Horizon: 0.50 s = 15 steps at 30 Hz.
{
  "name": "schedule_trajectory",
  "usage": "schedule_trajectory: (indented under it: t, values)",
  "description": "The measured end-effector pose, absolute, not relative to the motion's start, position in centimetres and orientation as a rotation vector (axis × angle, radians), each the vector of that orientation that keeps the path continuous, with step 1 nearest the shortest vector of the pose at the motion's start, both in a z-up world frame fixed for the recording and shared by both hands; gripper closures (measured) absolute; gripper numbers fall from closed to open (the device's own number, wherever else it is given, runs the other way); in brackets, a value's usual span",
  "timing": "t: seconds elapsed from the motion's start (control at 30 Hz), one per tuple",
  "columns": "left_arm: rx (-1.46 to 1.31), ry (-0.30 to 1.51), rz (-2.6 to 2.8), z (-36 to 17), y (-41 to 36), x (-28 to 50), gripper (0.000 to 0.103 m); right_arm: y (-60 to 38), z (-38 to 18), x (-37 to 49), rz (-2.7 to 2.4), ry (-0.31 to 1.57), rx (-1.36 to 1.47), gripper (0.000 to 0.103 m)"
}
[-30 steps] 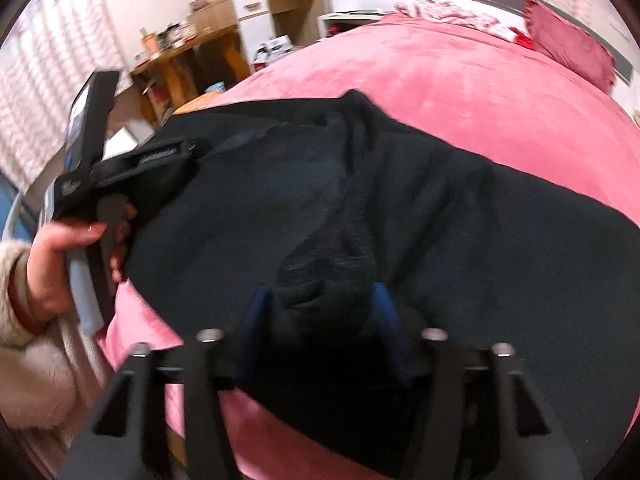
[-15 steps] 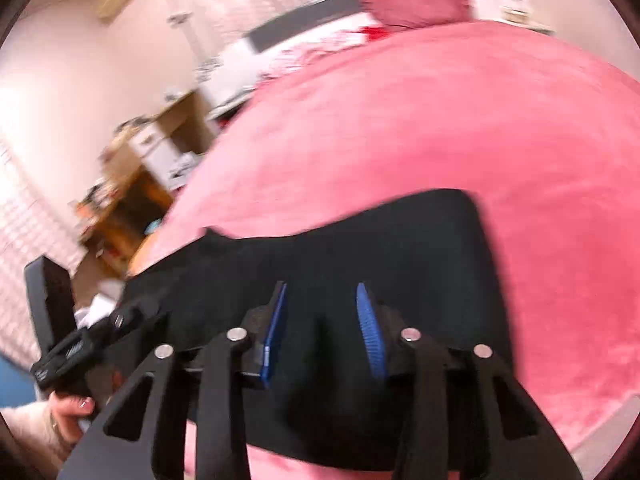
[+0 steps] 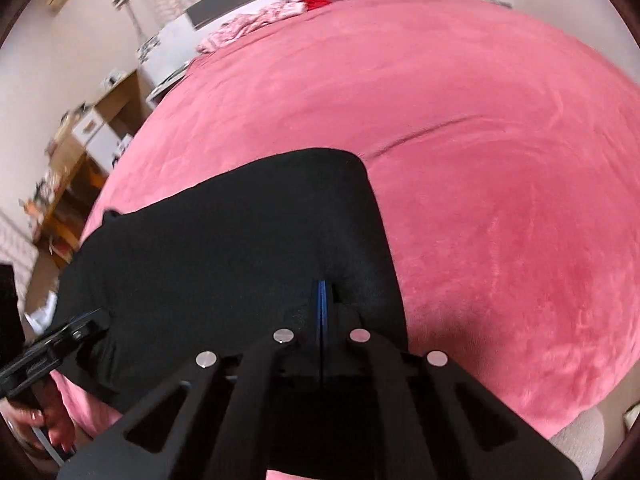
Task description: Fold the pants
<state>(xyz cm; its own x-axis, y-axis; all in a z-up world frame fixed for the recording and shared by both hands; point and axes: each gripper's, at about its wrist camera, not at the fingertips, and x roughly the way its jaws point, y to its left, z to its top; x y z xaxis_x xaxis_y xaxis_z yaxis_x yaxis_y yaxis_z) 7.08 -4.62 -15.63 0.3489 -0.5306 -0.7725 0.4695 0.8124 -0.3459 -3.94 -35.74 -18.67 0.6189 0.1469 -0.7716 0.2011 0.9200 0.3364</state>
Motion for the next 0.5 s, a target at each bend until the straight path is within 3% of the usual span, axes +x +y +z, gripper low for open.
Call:
schedule_trajectory:
  t: [0.17,0.23,0.27,0.3,0.33,0.43,0.5]
  values:
    - [-0.097,1.001,-0.689,-16.7,-3.3,7.4,0.079,-35.3,-18.9,-3.9,-0.038,0.909,0.379,0.103]
    - [-0.114,0.998,-0.673,-16.3,-3.1,7.5,0.074,-35.5,-18.4,-3.9,-0.015,0.909,0.43,0.096]
    - [-0.132,0.992,-0.651,-15.8,-2.7,7.4,0.067,-35.4,-18.1,-4.0,-0.004,0.902,0.456,0.081]
    - [-0.143,0.971,-0.62,-15.0,-2.3,7.2,0.064,-35.2,-17.4,-4.2,0.005,0.884,0.474,0.058]
    - [-0.148,0.94,-0.597,-14.2,-1.8,7.2,0.064,-35.0,-16.4,-4.6,0.002,0.839,0.465,0.049]
    - [-0.14,0.823,-0.581,-11.7,-1.6,7.2,0.064,-33.3,-14.4,-3.9,0.012,0.779,0.333,0.049]
    - [-0.104,0.781,-0.608,-10.6,-2.9,7.3,0.064,-32.6,-14.1,-3.0,0.024,0.778,0.268,0.057]
